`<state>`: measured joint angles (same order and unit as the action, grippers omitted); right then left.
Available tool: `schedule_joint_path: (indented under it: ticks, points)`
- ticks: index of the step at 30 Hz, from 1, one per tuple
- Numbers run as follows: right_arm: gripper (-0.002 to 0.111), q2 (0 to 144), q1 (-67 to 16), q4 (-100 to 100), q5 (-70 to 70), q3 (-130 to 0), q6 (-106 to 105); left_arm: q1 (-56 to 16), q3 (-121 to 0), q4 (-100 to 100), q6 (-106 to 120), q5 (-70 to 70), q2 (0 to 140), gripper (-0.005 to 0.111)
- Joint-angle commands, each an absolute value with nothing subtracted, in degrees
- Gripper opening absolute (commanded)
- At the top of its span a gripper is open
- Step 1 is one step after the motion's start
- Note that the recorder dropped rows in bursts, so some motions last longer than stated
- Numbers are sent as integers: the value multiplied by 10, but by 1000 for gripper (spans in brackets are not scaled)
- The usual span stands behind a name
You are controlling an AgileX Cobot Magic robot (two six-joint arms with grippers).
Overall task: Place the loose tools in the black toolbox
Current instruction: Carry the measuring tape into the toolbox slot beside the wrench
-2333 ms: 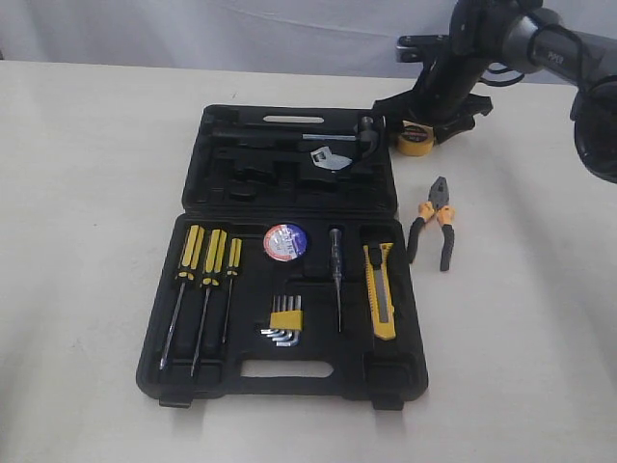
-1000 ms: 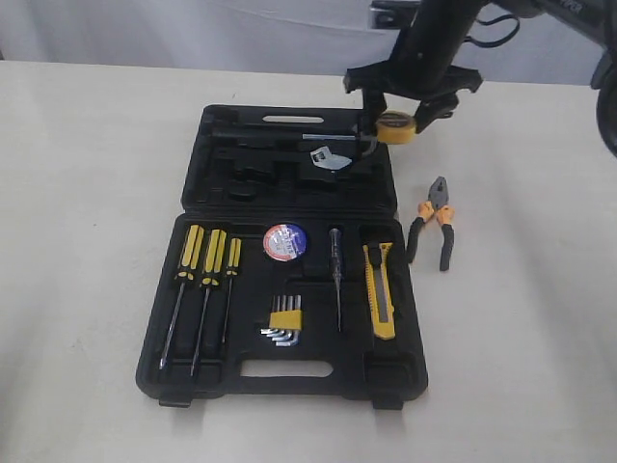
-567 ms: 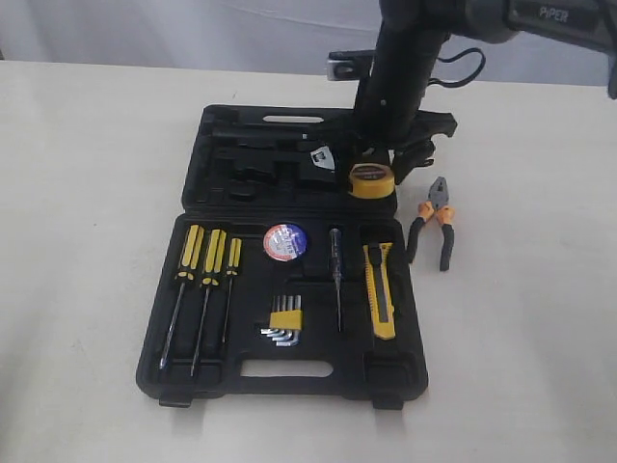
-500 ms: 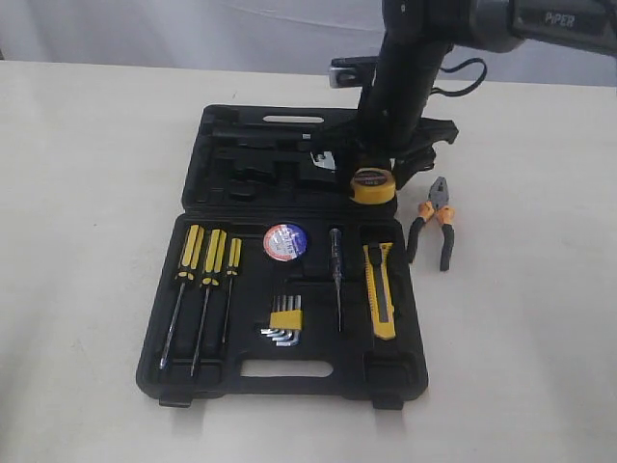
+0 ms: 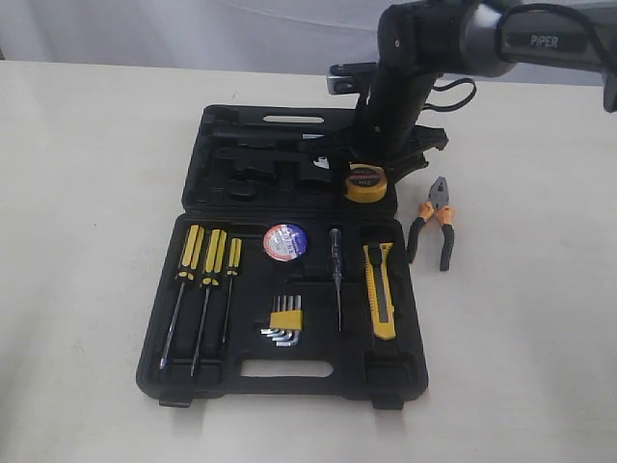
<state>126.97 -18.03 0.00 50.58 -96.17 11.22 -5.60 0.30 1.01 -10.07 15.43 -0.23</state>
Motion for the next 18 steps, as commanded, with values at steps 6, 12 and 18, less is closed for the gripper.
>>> schedule_joint_path:
  ticks: [6,12,18]
  points:
    - [50,1278,-181,-14,499,-957,114,-59,0,13,-100,155,0,0]
    - [72,1278,-181,14,499,-957,114,-59,0,13,-100,155,0,0]
    - [72,1276,-182,21,513,-957,114,-59,0,13,-100,155,0,0]
